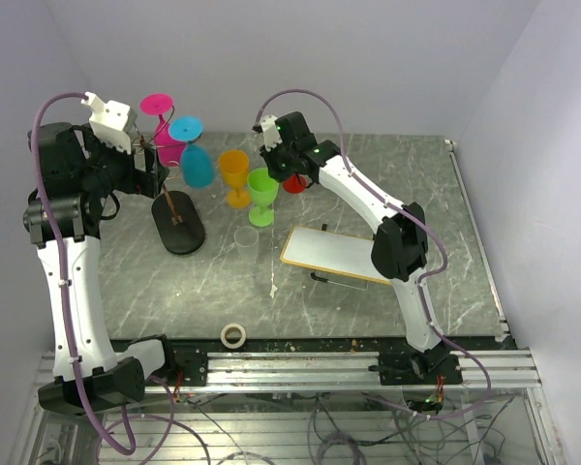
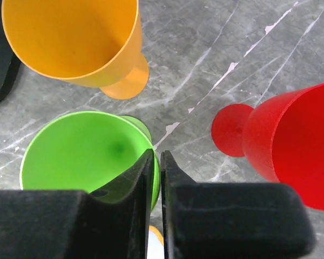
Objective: Place the wine glass upside down on the wine glass rack
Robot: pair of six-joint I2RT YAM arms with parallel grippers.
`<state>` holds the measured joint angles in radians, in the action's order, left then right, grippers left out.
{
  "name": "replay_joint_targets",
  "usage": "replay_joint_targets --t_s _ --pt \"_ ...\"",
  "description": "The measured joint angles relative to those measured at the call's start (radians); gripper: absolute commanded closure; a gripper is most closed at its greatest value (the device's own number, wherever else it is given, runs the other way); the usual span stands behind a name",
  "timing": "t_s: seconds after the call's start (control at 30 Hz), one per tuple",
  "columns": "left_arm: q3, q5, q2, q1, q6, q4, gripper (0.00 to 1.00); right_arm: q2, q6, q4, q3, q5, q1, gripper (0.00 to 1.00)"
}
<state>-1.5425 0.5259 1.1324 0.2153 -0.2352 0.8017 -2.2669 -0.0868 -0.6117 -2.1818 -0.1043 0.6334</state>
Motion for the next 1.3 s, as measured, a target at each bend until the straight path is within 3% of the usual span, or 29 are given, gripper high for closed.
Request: replay_joint_targets --t_s 0.07,0.37,0.87,1.3 --pt "0.002 0.000 0.000 0.000 0.000 0.000 0.00 0.000 -0.002 0.000 0.000 0.000 0.000 1.00" --pt "0.024 0.004 0.002 0.000 0.009 -0.004 0.01 0.044 -0.026 0.000 0.040 0.019 -0.003 1.00" --pt "0.023 0.045 0.006 0.039 0.084 -0.028 0.01 0.400 -0.063 0.003 0.023 -0.031 -0.040 1.00" --pt "-0.037 0.062 -0.002 0.048 0.117 -0.036 0.03 0.529 -0.115 -0.008 0.024 -0.050 -0.039 1.00"
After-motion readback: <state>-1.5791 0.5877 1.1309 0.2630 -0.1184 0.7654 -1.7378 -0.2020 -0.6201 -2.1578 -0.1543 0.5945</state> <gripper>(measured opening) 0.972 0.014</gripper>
